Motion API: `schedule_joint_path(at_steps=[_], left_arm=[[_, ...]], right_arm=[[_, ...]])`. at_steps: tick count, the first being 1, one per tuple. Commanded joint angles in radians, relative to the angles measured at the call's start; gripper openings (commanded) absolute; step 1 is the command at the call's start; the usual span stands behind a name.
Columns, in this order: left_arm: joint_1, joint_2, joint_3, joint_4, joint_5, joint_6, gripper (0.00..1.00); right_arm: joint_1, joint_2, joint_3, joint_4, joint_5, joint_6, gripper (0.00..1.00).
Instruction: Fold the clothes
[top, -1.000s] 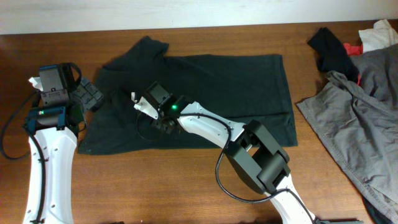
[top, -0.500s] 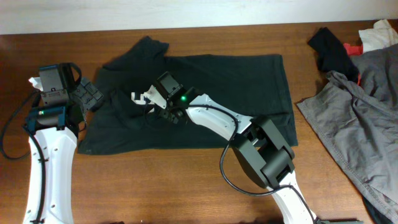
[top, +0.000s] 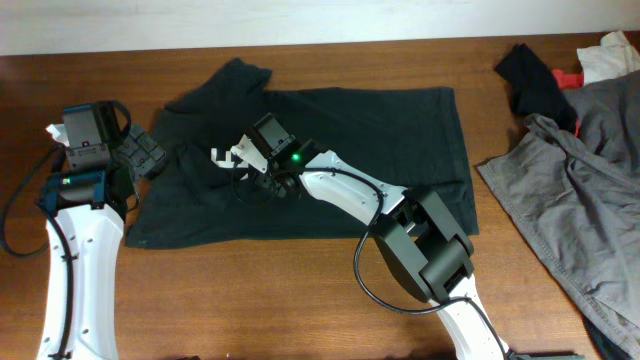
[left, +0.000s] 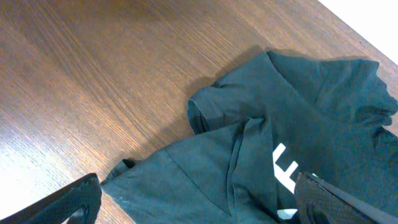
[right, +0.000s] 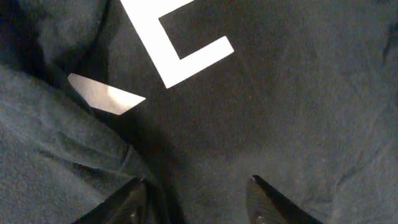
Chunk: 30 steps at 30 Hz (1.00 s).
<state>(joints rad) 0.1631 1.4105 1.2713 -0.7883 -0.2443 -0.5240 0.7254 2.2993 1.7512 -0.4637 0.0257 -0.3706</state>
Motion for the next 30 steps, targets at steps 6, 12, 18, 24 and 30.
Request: schedule_joint_path(at_steps=[6, 12, 18, 24, 30], left_arm=[[0.003, -0.005, 0.013, -0.002, -0.014, 0.001, 0.99], [0.003, -0.005, 0.013, -0.002, -0.014, 0.001, 0.99], [0.003, -0.005, 0.013, -0.002, -0.014, 0.001, 0.99], [0.003, -0.005, 0.013, -0.002, -0.014, 0.001, 0.99], [0.003, -0.005, 0.013, -0.002, -0.014, 0.001, 0.99]], right_arm=[[0.0, 0.015, 0.013, -0.003, -0.021, 0.012, 0.17], [0.0, 0.015, 0.012, -0.003, -0.021, 0.012, 0.59], [-0.008, 0.01, 0.017, 0.035, -0.021, 0.034, 0.65], [-0.002, -0.008, 0.083, 0.0, -0.022, 0.038, 0.65], [0.046, -0.008, 0.111, -0.053, -0.022, 0.038, 0.64]])
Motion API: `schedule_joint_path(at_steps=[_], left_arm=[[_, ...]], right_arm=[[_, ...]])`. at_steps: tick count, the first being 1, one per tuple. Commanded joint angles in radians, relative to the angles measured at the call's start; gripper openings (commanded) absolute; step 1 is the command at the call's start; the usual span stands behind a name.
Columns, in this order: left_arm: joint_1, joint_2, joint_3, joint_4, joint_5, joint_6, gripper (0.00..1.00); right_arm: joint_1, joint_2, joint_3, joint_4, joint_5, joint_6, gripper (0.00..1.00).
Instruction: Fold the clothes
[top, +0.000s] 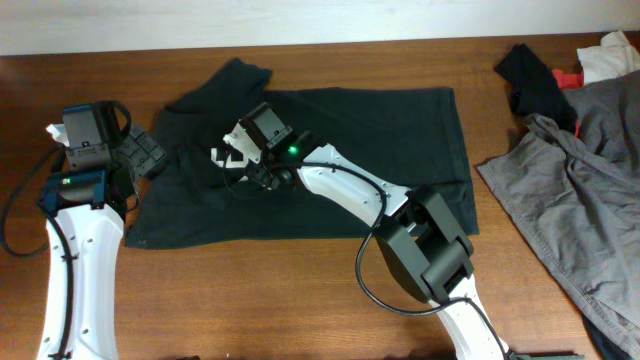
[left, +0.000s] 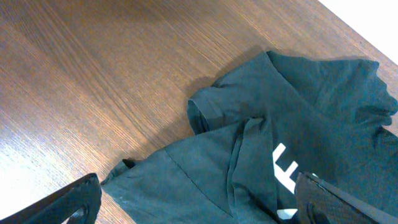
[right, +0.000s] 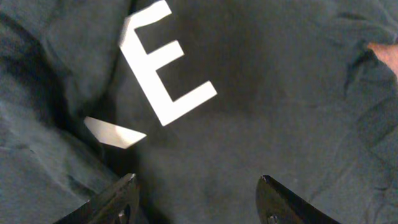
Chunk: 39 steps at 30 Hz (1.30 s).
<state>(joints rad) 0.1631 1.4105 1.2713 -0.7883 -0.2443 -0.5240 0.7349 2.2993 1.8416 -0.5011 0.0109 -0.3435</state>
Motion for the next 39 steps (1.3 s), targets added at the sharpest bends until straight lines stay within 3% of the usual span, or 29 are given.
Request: schedule_joint_path(at_steps=[1, 3, 10, 14, 23, 39], left_arm=[[0.003, -0.005, 0.013, -0.002, -0.014, 0.001, 0.99], [0.003, -0.005, 0.013, -0.002, -0.014, 0.001, 0.99], [0.003, -0.005, 0.013, -0.002, -0.014, 0.001, 0.99], [0.003, -0.005, 0.013, -0.002, -0.014, 0.001, 0.99], [0.003, -0.005, 0.013, -0.002, -0.014, 0.001, 0.99], [0.003, -0.005, 0.013, -0.002, -0.014, 0.001, 0.99]], right_arm=[[0.047, -0.008, 0.02, -0.027, -0.007, 0.011, 0.62], [0.069, -0.008, 0.018, -0.048, -0.011, 0.011, 0.54], [0.13, -0.003, 0.009, -0.05, -0.018, 0.012, 0.45], [0.134, -0.002, 0.009, -0.05, -0.018, 0.1, 0.38], [0.136, 0.027, 0.009, -0.018, -0.114, 0.204, 0.34], [0.169, 0.079, 0.009, 0.038, -0.143, 0.204, 0.35]])
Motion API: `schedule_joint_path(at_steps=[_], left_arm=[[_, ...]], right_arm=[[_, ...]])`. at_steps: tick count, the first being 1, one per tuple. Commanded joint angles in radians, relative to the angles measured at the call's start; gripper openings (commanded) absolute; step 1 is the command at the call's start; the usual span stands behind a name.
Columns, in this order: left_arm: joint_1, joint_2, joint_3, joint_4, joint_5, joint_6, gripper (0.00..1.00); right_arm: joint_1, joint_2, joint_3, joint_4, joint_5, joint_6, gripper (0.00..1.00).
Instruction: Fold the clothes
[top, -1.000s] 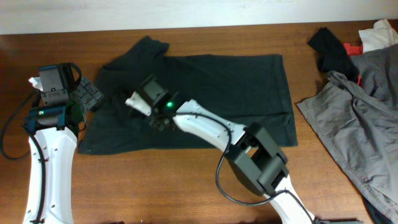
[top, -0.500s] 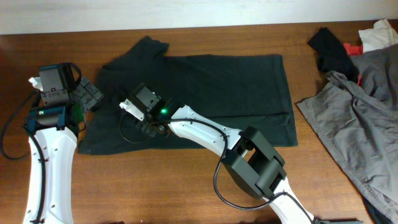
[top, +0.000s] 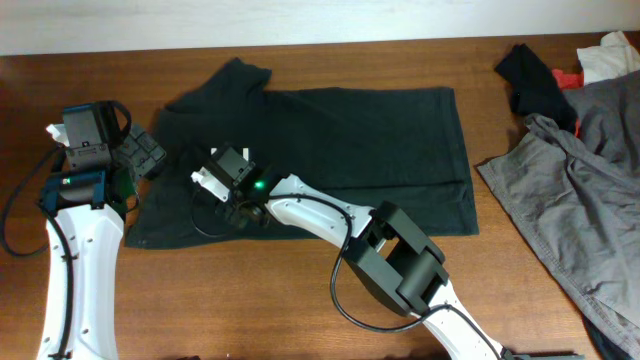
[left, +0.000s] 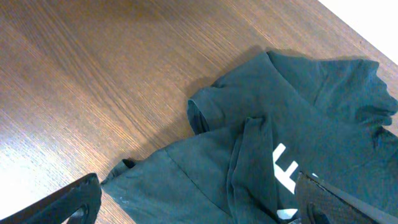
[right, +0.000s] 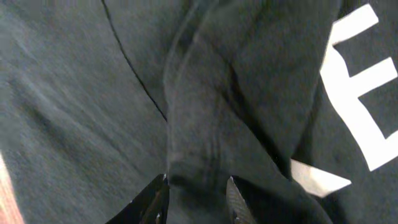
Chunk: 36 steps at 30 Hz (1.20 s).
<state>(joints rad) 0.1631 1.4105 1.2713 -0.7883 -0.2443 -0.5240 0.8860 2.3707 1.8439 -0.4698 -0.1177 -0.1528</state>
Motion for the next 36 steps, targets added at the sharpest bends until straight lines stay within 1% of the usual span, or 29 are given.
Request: schedule_joint_path(at_steps=[1, 4, 8, 26, 27, 30, 36], left_arm=[[0.003, -0.005, 0.013, -0.002, -0.014, 0.001, 0.99], [0.003, -0.005, 0.013, -0.002, -0.014, 0.001, 0.99], [0.003, -0.005, 0.013, -0.002, -0.014, 0.001, 0.99], [0.003, -0.005, 0.013, -0.002, -0.014, 0.001, 0.99], [0.003, -0.005, 0.013, -0.002, -0.014, 0.001, 0.99], [0.003, -0.005, 0.013, -0.002, -0.014, 0.001, 0.99], [0.003, -0.005, 0.013, -0.002, -0.014, 0.001, 0.99]], right_arm=[[0.02, 0.007, 0.007, 0.008, -0.014, 0.013, 0.36], [0.025, 0.007, 0.007, 0.015, -0.014, 0.013, 0.46], [0.026, 0.008, 0.007, 0.022, -0.014, 0.013, 0.49], [0.029, 0.043, 0.007, 0.067, -0.003, 0.013, 0.49], [0.029, 0.043, 0.007, 0.067, -0.003, 0.013, 0.48], [0.029, 0.043, 0.007, 0.067, -0.003, 0.013, 0.35], [0.029, 0.043, 0.007, 0.067, -0.003, 0.013, 0.23]])
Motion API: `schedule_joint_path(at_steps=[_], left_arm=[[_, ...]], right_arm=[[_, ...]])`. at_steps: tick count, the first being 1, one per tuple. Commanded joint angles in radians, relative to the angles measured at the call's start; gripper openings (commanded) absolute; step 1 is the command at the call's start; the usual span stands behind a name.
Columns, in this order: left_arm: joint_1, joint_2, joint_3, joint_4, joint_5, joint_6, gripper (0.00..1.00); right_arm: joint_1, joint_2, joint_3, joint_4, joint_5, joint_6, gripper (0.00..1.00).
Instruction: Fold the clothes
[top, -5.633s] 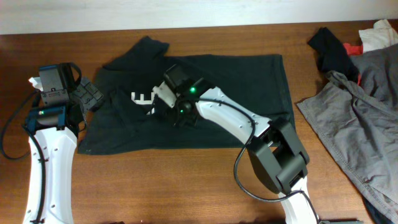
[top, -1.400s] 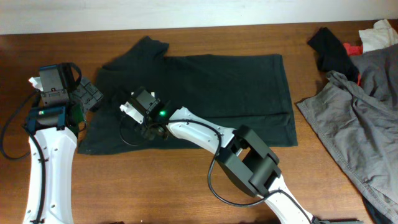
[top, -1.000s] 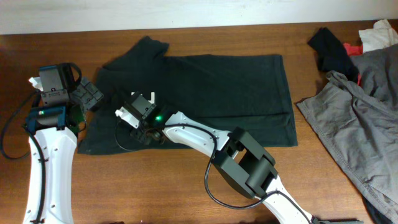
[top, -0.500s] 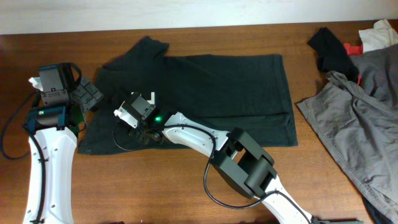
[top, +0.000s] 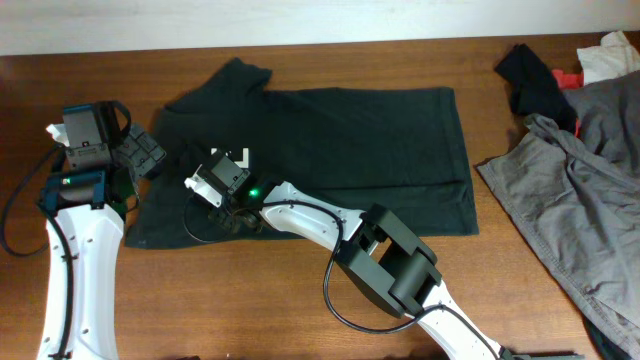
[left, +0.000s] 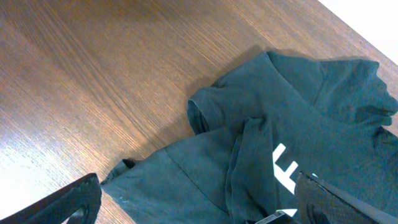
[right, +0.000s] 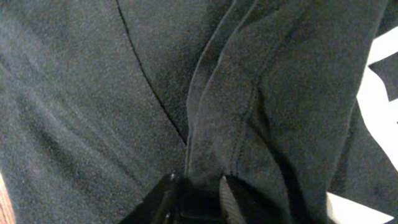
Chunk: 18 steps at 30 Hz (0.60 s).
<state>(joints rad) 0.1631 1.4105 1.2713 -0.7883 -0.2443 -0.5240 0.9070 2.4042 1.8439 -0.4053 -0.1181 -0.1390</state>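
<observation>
A dark green T-shirt (top: 360, 150) lies spread on the wooden table, with a raised fold ridge (right: 230, 106) near its left sleeve. My right gripper (top: 222, 192) is down on the shirt's left part. In the right wrist view the gripper (right: 196, 190) is shut on that ridge. A white printed letter (left: 286, 168) shows beside the fold. My left gripper (top: 140, 158) hovers at the shirt's left edge, wide open (left: 199, 211) and holding nothing.
A heap of grey clothes (top: 580, 200) fills the table's right side, with a black garment (top: 535, 80) and a white and red piece (top: 608, 55) behind it. Bare wood (left: 93, 74) lies left of the shirt.
My right gripper has shifted slightly left along the fold ridge, and its jaws have gone from astride the ridge to shut on it. The left arm has not moved.
My right gripper first stood open low over the white letter print. It was then higher over that print. After that it was further left, jaws narrowed around the fold ridge, and now it pinches the ridge. The left gripper stayed open throughout.
</observation>
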Motion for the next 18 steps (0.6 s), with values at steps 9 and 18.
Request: schedule_joint_path(at_steps=[9, 18], left_arm=[[0.003, -0.005, 0.013, -0.002, -0.014, 0.001, 0.99], [0.003, -0.005, 0.013, -0.002, -0.014, 0.001, 0.99]], right_arm=[[0.008, 0.005, 0.008, 0.014, -0.002, -0.001, 0.1], [0.008, -0.028, 0.008, 0.018, 0.072, -0.001, 0.04]])
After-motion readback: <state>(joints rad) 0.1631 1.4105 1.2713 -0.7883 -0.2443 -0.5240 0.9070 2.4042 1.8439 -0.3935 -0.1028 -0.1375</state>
